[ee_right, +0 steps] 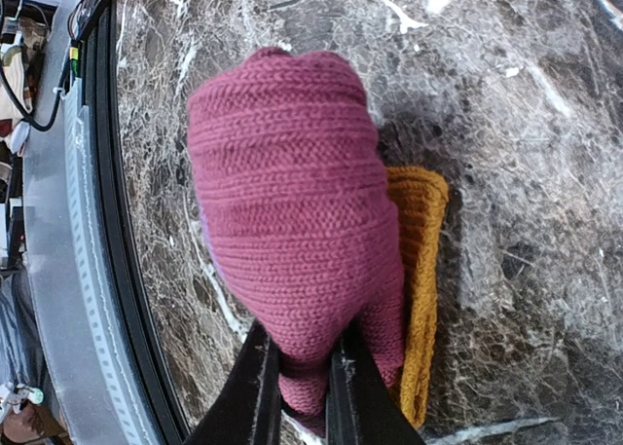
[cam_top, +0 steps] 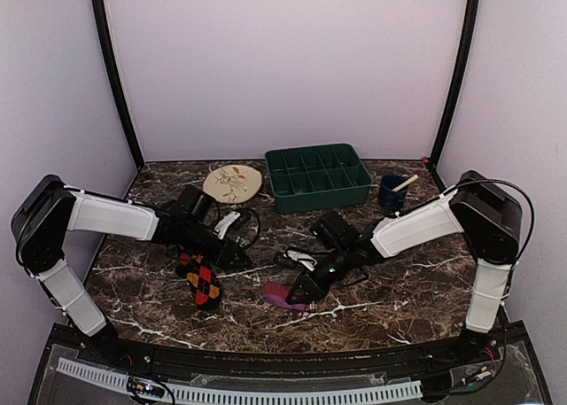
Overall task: Roll the socks
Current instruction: Pick up the sock from the center of the board.
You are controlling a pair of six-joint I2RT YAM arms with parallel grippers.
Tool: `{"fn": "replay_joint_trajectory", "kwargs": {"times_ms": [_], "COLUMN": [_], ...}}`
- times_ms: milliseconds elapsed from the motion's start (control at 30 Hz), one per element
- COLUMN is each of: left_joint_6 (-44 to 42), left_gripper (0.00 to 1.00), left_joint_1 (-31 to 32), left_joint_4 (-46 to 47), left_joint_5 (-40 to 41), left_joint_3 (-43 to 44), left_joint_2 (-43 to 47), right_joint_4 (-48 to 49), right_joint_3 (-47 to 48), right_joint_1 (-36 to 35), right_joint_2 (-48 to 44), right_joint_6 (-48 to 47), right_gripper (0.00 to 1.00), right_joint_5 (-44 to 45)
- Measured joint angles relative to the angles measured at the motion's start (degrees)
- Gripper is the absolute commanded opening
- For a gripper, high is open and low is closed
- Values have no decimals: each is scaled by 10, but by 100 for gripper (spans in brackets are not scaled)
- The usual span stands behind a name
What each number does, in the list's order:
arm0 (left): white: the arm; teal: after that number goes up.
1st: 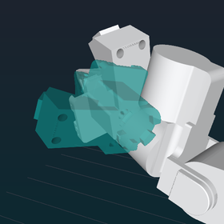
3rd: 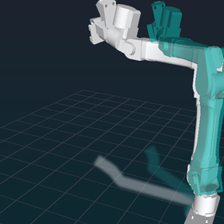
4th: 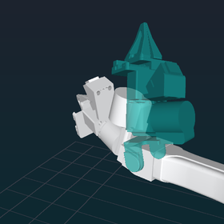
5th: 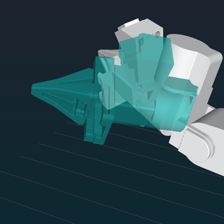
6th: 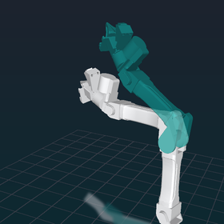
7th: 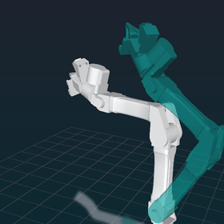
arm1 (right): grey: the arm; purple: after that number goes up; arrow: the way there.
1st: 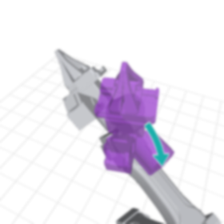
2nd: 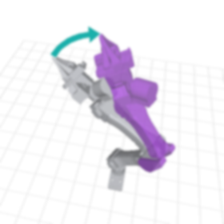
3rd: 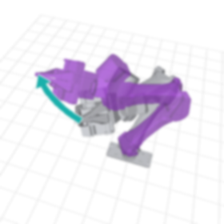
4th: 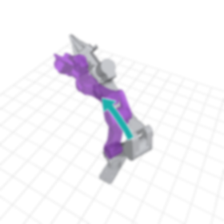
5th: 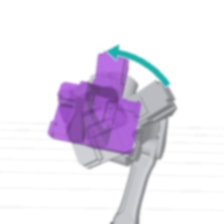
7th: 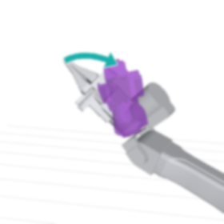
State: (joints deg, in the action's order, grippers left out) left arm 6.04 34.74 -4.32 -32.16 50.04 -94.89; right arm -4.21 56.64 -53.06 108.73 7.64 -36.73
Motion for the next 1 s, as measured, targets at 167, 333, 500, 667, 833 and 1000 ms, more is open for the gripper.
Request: {"fn": "replay_joint_trajectory", "kwargs": {"times_ms": [167,333,500,667,833,1000], "left_joint_6": [0,-16,-35,-43,-43,-43], "left_gripper": [36,36,35,34,34,34], "left_joint_1": [70,150,182,191,191,191], "left_joint_4": [28,49,60,66,86,108], "left_joint_5": [17,76,147,212,276,321], "left_joint_3": [-42,-63,-92,-109,-127,-126], "left_joint_2": [41,75,113,157,208,217], "right_joint_4": [2,1,1,9,17,25], "right_joint_3": [0,0,0,-5,-20,-33], "right_joint_1": [2,2,2,7,17,36], "right_joint_2": [2,2,2,1,-7,-21], "right_joint_6": [6,8,9,19,47,92], "right_gripper": [0,0,0,0,0,0], "right_joint_5": [-6,-8,-8,-19,-43,-62]}}
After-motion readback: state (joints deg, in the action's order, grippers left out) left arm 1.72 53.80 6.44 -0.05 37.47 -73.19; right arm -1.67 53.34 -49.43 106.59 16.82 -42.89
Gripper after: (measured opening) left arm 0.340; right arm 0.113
